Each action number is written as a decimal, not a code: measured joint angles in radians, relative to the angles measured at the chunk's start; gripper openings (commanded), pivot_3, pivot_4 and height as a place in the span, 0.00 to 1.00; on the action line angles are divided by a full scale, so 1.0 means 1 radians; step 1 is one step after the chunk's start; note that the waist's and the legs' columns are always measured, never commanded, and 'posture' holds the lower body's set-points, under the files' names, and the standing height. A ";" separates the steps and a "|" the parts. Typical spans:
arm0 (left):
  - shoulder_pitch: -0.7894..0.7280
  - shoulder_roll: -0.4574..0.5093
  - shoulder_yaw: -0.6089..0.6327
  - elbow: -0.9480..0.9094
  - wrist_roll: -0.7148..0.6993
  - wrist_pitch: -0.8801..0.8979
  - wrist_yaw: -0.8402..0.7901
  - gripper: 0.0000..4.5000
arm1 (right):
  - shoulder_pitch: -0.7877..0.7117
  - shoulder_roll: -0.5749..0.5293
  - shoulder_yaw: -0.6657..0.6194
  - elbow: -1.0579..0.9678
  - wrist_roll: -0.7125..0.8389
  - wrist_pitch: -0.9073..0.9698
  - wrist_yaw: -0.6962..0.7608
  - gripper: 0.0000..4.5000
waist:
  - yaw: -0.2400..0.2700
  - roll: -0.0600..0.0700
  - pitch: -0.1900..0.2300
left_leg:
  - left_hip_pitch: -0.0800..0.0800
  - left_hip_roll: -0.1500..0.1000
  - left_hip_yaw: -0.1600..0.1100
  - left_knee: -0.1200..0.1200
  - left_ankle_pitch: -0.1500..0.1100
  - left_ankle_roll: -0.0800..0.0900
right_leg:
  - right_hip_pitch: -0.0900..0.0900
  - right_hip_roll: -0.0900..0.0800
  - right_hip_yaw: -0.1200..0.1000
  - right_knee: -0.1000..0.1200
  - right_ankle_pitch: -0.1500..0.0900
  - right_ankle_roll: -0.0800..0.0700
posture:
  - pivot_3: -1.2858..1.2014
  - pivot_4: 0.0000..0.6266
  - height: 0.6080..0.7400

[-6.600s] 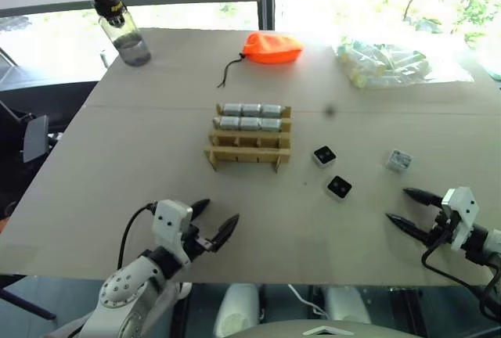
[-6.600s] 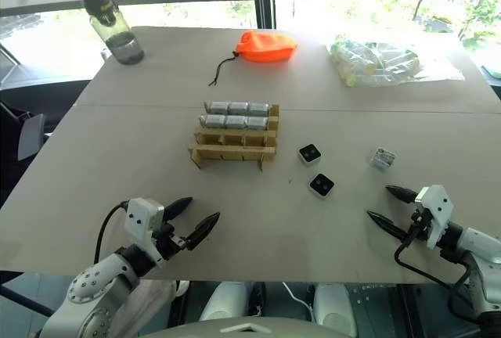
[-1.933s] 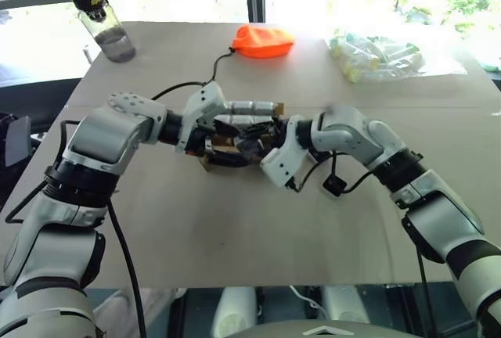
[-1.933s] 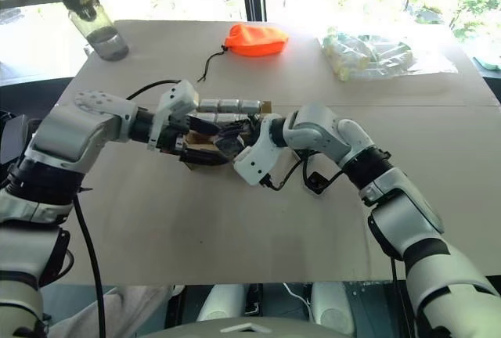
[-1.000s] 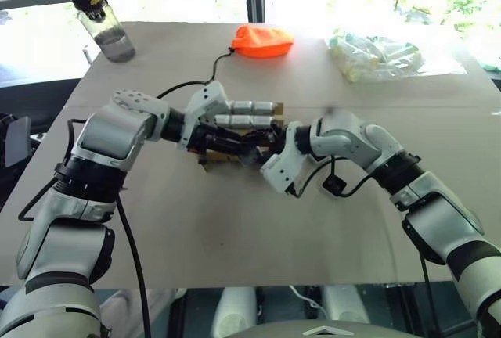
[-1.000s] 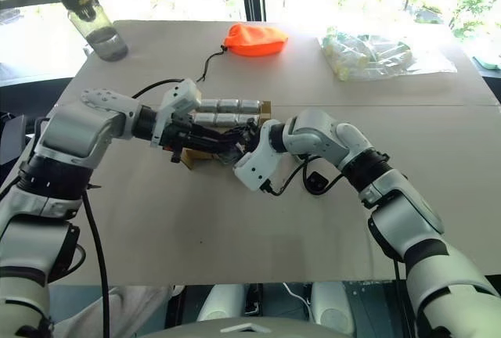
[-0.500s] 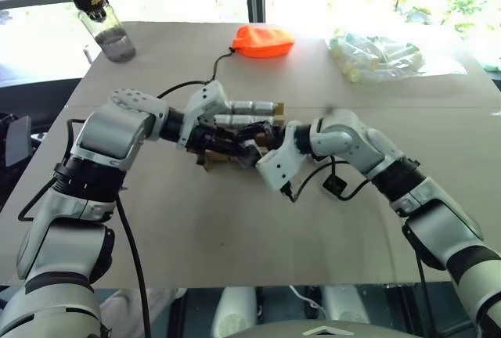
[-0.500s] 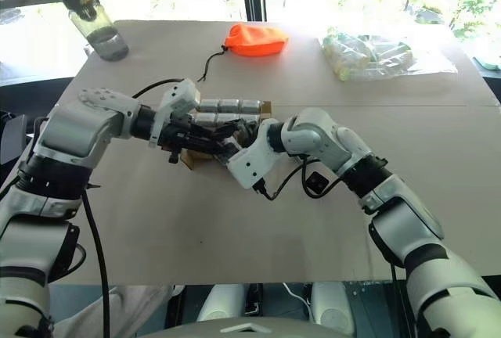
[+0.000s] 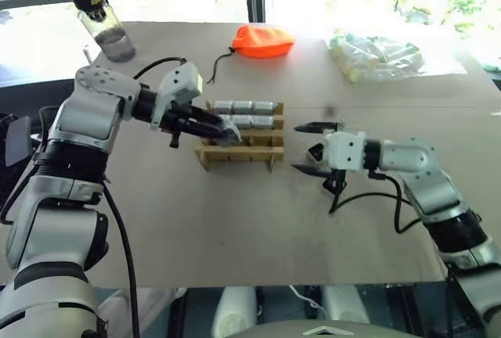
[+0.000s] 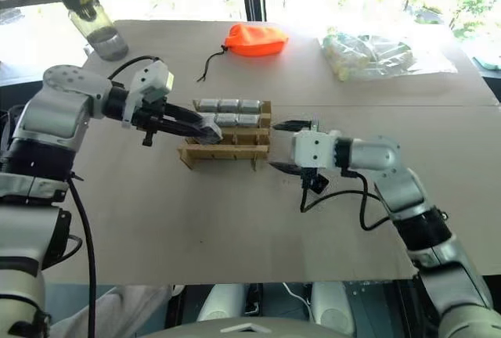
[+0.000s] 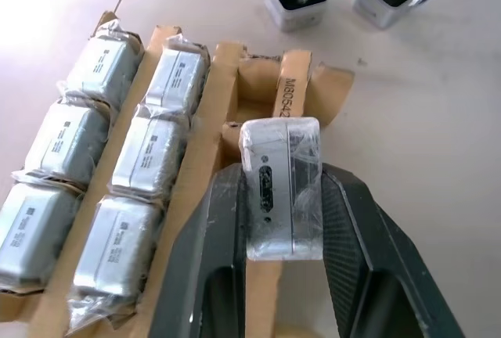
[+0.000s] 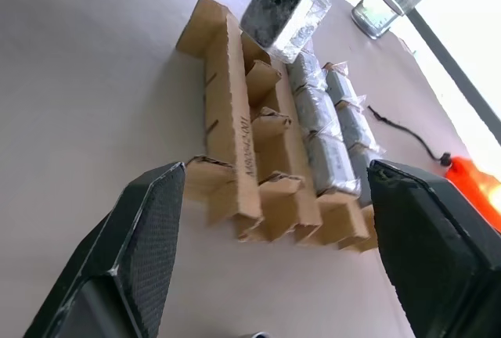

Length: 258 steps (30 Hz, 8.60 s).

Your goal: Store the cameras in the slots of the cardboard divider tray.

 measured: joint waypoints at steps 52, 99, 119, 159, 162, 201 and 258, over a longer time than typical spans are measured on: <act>-0.361 -0.093 -0.356 0.703 0.070 -0.532 -0.062 0.16 | 0.559 0.047 -0.156 -0.385 0.368 0.326 -0.216 0.82 | 0.020 -0.011 -0.001 | -0.003 -0.002 -0.010 0.003 -0.001 0.002 | 0.000 -0.001 -0.002 0.000 0.000 0.000 | 0.52 0.24 0.89; -0.398 0.042 -0.384 0.449 -0.179 -0.378 -0.062 0.99 | 0.561 0.011 -0.253 -0.335 0.375 0.297 -0.199 0.84 | 0.021 -0.011 -0.001 | -0.011 -0.003 -0.020 0.014 -0.002 0.004 | 0.000 -0.002 -0.009 0.005 0.000 0.000 | 0.52 0.24 0.89; 0.803 0.181 0.488 -0.578 -0.568 0.139 0.346 0.99 | 0.488 -0.141 -0.248 -0.118 0.242 0.302 -0.119 0.84 | 0.024 -0.010 -0.001 | -0.005 0.002 -0.018 0.015 -0.002 0.003 | 0.002 -0.005 -0.005 0.010 0.000 0.000 | 0.52 0.24 0.89; 0.924 0.187 0.508 -0.915 -0.547 0.279 0.282 1.00 | 0.432 -0.018 -0.152 -0.096 0.171 0.303 -0.181 0.42 | 0.022 -0.006 0.000 | 0.002 0.003 -0.014 0.011 -0.002 0.003 | 0.007 -0.003 -0.004 0.006 -0.001 0.000 | 0.52 0.24 0.89; 0.864 0.162 0.469 -0.914 -0.548 0.270 0.281 1.00 | 0.424 -0.035 -0.149 -0.096 0.151 0.280 -0.168 0.42 | 0.023 -0.006 0.000 | 0.002 0.003 -0.014 0.011 -0.002 0.003 | 0.007 -0.003 -0.004 0.006 -0.001 0.000 | 0.52 0.24 0.89; 0.143 -0.168 -0.083 -0.359 -0.125 0.306 0.141 1.00 | -0.178 -0.006 0.240 0.277 -0.806 -0.763 -0.465 0.42 | 0.020 -0.007 0.001 | -0.009 0.001 -0.006 0.013 -0.001 0.001 | -0.002 0.000 -0.004 0.003 0.000 0.000 | 0.52 0.24 0.89; -0.247 -0.270 -0.079 0.602 0.169 -0.567 -0.061 0.16 | 0.548 0.096 -0.075 -0.315 0.277 0.239 -0.375 1.00 | 0.022 -0.009 -0.001 | -0.012 -0.001 -0.011 0.014 -0.002 0.003 | -0.001 0.000 -0.008 0.002 0.000 0.000 | 0.52 0.24 0.89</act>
